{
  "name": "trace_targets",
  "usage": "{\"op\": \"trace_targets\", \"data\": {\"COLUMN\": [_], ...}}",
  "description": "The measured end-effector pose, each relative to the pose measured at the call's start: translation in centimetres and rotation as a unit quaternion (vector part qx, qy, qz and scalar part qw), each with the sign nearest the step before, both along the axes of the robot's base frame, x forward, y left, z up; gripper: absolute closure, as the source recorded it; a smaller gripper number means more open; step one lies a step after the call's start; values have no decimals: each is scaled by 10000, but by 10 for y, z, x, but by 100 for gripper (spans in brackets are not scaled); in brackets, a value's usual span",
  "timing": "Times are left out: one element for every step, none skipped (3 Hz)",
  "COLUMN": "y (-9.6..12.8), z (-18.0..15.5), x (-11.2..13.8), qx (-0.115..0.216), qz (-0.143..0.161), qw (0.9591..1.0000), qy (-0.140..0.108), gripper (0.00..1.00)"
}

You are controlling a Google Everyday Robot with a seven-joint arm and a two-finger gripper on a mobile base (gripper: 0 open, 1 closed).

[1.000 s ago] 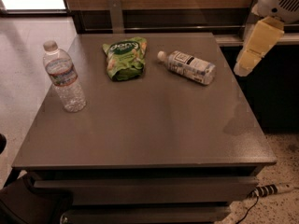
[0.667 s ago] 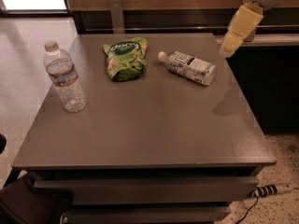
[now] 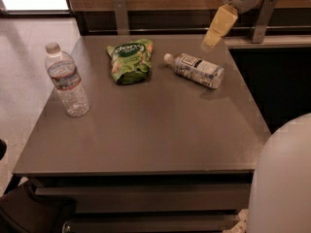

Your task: Place water bottle upright

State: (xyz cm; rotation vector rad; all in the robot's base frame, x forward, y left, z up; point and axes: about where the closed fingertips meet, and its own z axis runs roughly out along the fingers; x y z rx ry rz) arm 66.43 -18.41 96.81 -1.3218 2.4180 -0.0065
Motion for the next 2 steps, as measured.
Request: {"op": "trace_targets", "data": {"y": [34, 47], "z": [-50, -69], "x": [26, 33], "qx": [272, 305], "qz": [56, 101], "qw": [9988, 9978], "qy": [403, 580], "gripper": [0, 0]}}
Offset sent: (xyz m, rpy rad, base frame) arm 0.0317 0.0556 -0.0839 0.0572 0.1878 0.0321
